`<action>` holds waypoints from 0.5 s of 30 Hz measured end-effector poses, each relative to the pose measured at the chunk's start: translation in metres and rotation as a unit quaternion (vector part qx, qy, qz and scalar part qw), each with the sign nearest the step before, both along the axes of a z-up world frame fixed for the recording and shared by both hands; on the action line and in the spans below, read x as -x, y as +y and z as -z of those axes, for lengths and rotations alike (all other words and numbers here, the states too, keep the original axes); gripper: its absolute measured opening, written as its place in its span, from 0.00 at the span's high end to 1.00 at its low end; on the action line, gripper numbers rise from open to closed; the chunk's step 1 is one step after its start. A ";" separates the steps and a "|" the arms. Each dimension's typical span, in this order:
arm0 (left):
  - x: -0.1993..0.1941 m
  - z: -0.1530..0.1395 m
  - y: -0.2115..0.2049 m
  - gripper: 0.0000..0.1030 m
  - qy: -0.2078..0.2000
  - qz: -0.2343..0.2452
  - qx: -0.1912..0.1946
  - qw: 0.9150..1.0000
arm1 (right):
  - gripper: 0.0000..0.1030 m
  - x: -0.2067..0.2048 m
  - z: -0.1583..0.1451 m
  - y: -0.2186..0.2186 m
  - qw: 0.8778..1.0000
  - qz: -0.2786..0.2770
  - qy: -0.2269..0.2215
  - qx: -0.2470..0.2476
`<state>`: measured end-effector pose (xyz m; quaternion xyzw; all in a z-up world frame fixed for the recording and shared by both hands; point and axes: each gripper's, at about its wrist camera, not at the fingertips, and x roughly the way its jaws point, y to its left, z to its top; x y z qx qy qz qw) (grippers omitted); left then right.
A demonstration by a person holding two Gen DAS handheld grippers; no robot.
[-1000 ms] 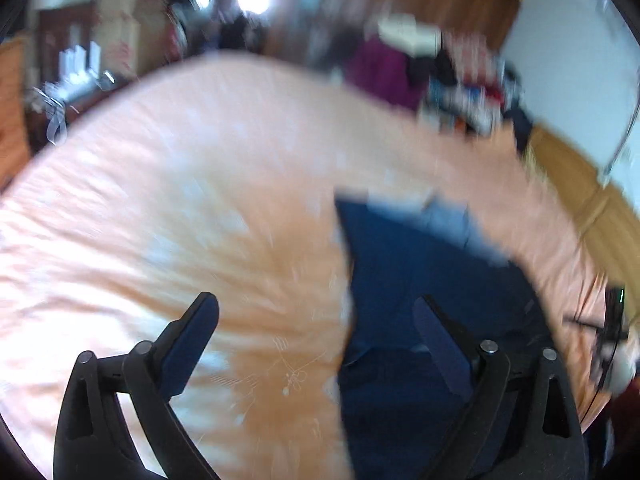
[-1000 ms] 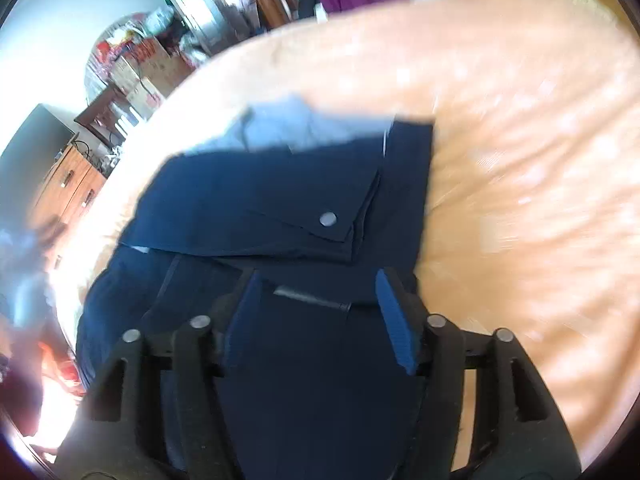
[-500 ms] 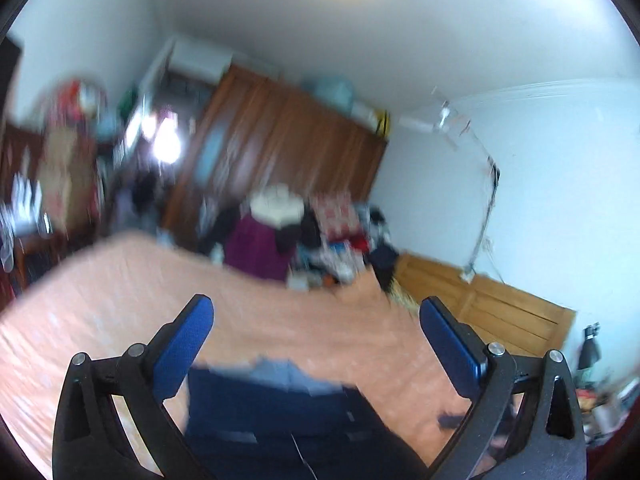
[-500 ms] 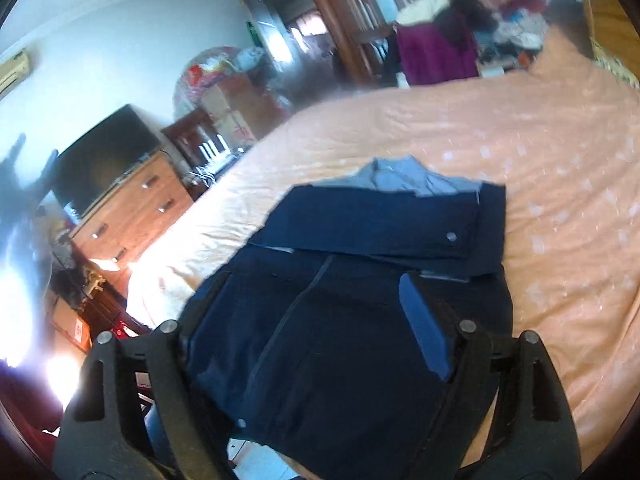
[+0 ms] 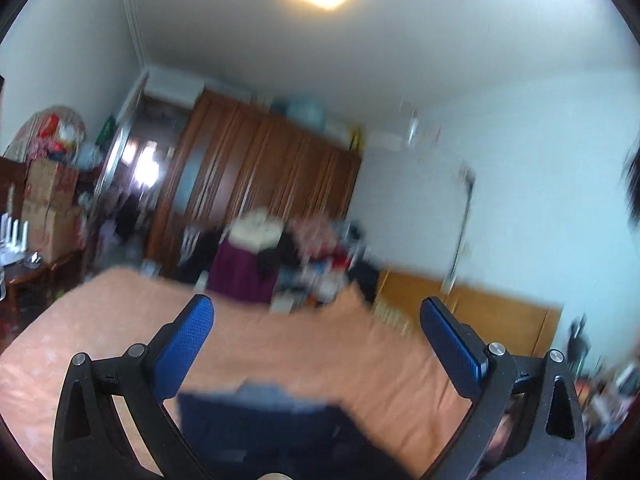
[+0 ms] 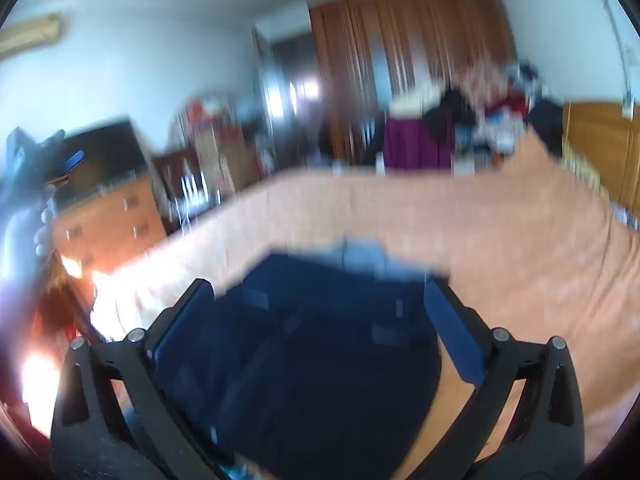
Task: Fold small clothes
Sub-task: 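Release the folded side with the right tool and lift away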
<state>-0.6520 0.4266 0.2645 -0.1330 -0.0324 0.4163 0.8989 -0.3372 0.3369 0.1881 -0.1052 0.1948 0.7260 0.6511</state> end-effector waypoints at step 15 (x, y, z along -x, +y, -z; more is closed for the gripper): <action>0.011 0.356 0.023 0.14 0.178 -0.021 0.418 0.891 | 0.07 -0.011 0.161 -0.003 0.969 0.012 0.072 0.237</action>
